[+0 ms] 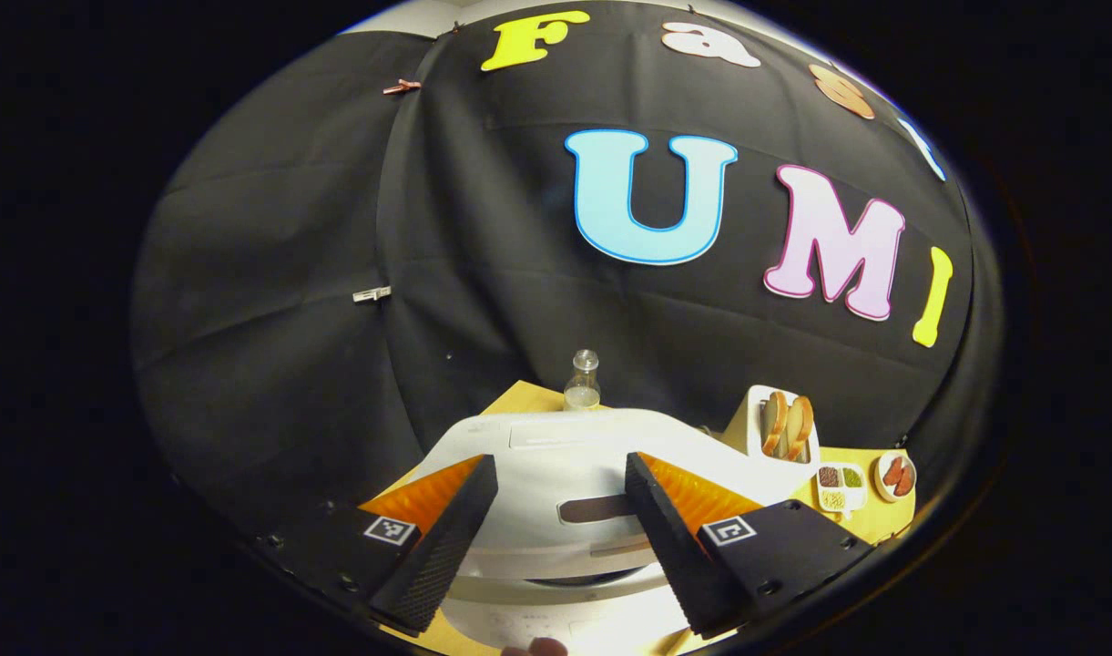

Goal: Close the left gripper, press the button to open the rice cooker; take a wooden spoon from the chopstick holder with the right hand, scoop a spoonful of rice and pour it into the rice cooker, then put the wooden spoon back into the chopstick holder.

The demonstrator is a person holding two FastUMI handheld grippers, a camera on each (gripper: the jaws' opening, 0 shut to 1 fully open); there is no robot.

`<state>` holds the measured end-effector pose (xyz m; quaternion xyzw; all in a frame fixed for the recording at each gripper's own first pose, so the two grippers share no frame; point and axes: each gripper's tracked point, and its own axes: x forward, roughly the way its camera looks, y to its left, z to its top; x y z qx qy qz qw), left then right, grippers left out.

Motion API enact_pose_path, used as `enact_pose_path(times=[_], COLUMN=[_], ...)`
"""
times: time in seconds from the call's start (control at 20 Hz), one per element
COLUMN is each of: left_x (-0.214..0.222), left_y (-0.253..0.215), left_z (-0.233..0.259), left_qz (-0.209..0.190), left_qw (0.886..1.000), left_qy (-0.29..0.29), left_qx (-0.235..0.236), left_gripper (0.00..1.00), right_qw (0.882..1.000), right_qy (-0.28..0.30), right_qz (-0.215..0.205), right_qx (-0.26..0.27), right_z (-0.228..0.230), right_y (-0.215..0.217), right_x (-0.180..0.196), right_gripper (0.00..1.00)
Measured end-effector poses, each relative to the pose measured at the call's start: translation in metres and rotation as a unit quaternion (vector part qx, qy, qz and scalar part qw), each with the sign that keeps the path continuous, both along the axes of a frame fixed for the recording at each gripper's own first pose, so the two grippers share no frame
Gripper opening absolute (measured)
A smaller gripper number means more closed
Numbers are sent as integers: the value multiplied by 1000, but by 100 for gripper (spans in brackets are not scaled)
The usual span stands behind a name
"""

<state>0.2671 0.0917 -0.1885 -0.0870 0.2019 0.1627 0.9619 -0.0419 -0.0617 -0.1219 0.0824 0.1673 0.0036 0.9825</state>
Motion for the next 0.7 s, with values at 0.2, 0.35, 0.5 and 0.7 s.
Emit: enact_pose_path(times=[0.2, 0.35, 0.5, 0.7], left_x=[-9, -12, -17, -25], left_y=[-5, -7, -10, -13], left_z=[-16, -25, -33, -46], left_qz=[0, 0, 3, 7], left_qw=[1000, 1000, 1000, 999], left_qy=[11, 18, 23, 33], left_qx=[0, 2, -1, -1], left_gripper=[99, 99, 99, 99], right_qw=[1000, 1000, 1000, 1000], right_qy=[4, 3, 4, 7], right_qz=[2, 1, 5, 8], right_qx=[3, 7, 1, 0], right_z=[-4, -4, -7, -9], right_y=[2, 5, 7, 9], right_x=[-1, 1, 0, -2], right_gripper=[98, 98, 98, 99])
